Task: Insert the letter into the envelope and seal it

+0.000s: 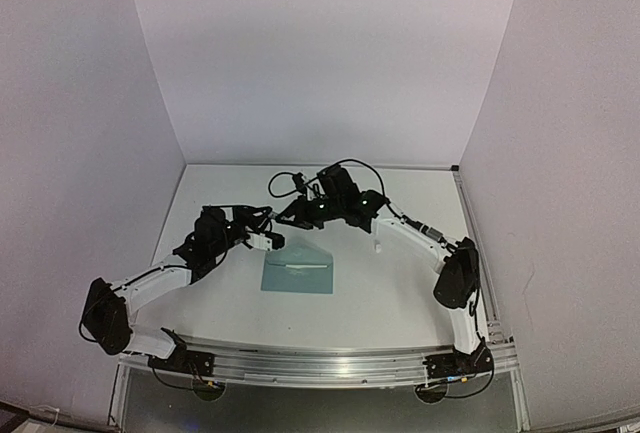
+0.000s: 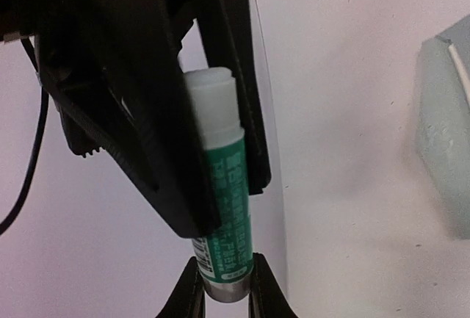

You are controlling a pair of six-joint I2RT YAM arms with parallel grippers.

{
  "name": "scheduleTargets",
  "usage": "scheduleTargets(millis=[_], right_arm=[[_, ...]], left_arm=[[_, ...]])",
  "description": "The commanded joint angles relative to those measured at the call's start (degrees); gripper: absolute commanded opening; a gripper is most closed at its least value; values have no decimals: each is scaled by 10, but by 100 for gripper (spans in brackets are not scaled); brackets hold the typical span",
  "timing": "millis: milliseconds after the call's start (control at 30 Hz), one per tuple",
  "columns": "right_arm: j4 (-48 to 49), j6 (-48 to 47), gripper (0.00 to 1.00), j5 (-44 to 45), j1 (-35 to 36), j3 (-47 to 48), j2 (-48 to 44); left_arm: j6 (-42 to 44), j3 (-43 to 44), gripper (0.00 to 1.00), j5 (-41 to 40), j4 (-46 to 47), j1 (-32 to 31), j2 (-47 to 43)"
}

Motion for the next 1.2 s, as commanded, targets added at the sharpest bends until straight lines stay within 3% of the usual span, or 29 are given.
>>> scheduleTargets(millis=[0, 200, 367, 400, 433, 533, 567, 633, 733, 833, 967, 1100, 1167], right_arm=[[86, 141, 0, 11, -7, -22, 16], [168, 214, 0, -8, -16, -59, 22], [182, 205, 0, -17, -16, -65, 20], [185, 194, 0, -18, -16, -67, 15], [187, 183, 0, -19, -16, -69, 11], [190, 151, 0, -15, -17, -77, -7], [191, 144, 0, -15, -17, -78, -12], [192, 124, 0, -10, -18, -83, -24], [195, 93, 0, 10, -23, -97, -47], [199, 43, 0, 27, -26, -109, -73], [206, -25, 0, 33, -27, -113, -100], [229, -104, 0, 20, -26, -135, -136], [227, -184, 0, -14, -26, -149, -153]], left_arm=[[171, -24, 0, 5, 314, -10, 14], [214, -59, 0, 40, 380, -10, 20], [222, -66, 0, 39, 377, -10, 21], [212, -63, 5, 33, 374, -10, 20], [198, -61, 18, 28, 376, -10, 20], [170, -49, 79, 6, 362, -10, 18], [161, -43, 90, -3, 355, -10, 17], [133, -34, 99, -28, 331, -10, 12], [55, 3, 100, -79, 223, -10, -10], [-104, 89, 100, -86, -37, -8, -49], [-309, 226, 100, 34, -368, 19, -54], [-439, 281, 99, 151, -479, 33, -45], [-464, 298, 96, 203, -513, 38, -39]])
